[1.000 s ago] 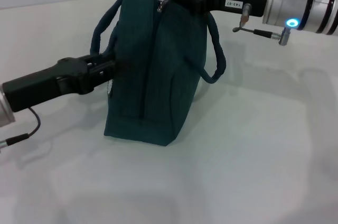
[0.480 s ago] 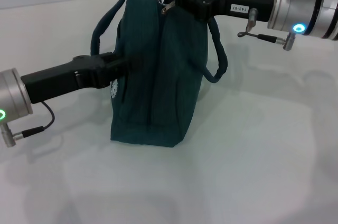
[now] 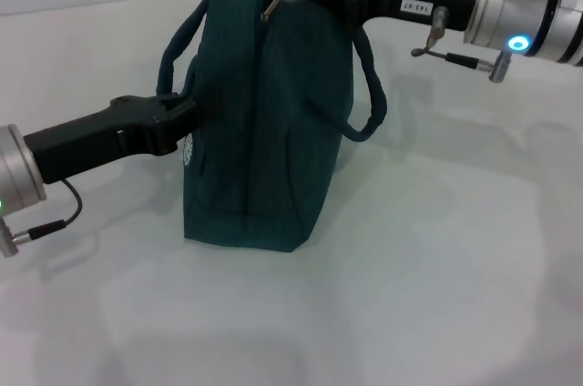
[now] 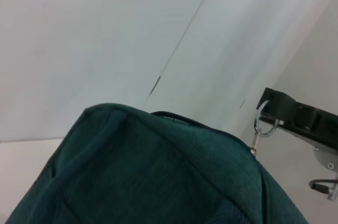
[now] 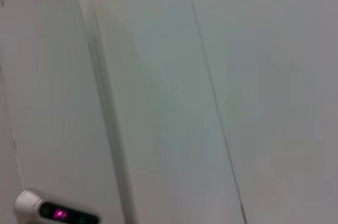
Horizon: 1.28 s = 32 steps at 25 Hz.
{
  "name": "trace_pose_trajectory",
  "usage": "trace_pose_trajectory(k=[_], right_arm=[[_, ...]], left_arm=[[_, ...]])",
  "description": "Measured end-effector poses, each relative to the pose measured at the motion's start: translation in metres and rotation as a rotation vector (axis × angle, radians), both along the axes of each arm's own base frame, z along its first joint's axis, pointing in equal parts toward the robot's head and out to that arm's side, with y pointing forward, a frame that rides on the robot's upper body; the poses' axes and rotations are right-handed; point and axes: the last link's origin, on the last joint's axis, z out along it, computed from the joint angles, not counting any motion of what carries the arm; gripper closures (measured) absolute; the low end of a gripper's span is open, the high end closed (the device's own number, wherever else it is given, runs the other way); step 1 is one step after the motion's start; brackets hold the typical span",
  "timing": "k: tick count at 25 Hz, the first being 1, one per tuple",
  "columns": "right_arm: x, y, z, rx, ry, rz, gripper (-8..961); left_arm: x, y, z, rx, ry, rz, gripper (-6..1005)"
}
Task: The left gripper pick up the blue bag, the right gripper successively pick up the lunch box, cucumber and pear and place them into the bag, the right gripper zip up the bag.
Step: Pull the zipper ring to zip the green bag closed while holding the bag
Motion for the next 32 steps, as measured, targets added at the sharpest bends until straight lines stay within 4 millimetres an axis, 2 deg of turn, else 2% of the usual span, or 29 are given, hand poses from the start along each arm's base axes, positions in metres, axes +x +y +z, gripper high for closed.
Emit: trace_pose_trajectory(k=[5, 14, 24, 32], right_arm=[[0.006, 0.007, 0.001, 0.035, -0.006, -0.049, 937], [0.006, 0.011, 0.000, 0.049, -0.029, -0.057, 937], [0.008, 0.011, -0.002, 0.048, -0.040, -0.065, 936], [0.014, 0.011, -0.004, 0.044, -0.049, -0.086, 936]], left_arm=[[-0.004, -0.003, -0.004, -0.004, 0.009, -0.021, 929], [-0.005, -0.016, -0.007, -0.038, -0.003, -0.115, 941], [-0.009, -0.032, 0.011, -0.069, -0.077, -0.203, 940], [-0.019, -0.044, 0.013, -0.090, -0.090, -0.255, 941]])
